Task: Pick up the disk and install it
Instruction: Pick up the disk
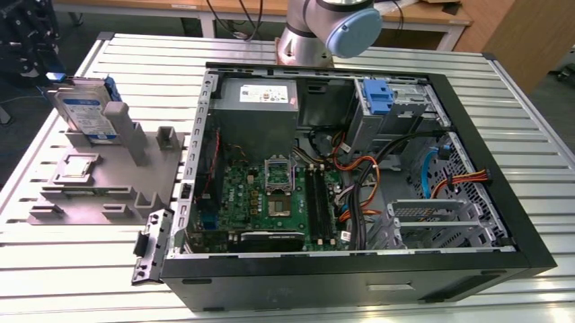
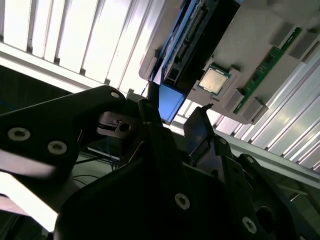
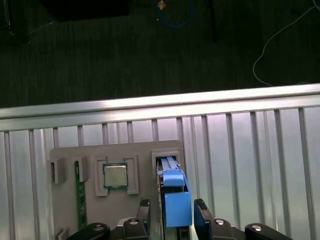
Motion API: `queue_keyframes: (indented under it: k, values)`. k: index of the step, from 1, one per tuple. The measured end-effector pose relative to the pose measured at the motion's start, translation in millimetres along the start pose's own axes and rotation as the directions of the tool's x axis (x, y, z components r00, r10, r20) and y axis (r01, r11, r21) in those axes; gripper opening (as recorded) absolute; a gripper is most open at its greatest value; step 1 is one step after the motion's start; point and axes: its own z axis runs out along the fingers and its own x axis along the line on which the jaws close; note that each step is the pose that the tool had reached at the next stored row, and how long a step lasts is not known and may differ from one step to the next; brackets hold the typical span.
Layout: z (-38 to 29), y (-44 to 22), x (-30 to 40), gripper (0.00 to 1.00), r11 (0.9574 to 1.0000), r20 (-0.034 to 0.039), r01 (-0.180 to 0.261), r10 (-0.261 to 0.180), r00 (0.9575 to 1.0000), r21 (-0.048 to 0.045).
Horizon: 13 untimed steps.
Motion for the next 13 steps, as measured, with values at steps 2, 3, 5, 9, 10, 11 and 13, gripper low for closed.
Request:
queue_keyframes:
  k: [2,3,5,9,10,11,13]
  values:
    - [0.6,1.3,0.1,0.47,1.0,0.0009,0.004,-0.004,1.0,0.0038]
    - [0.9,1.9,0.2,0.47,1.0,0.001,0.005,-0.005,1.0,0.005]
    - [1.9,2.6,0.3,0.47,0.9999,0.0012,0.008,-0.008,1.0,0.0061]
    - [4.7,3.4,0.5,0.47,0.9991,0.0008,0.041,-0.041,0.9992,0.0055]
    - [5.4,3.4,0.5,0.47,0.9985,0.0007,0.054,-0.054,0.9986,0.0054]
    - [6.5,3.4,0.5,0.47,0.9977,0.0006,0.068,-0.068,0.9977,0.0051]
    - [9.2,3.4,0.5,0.47,0.9965,0.0006,0.083,-0.083,0.9965,0.0052]
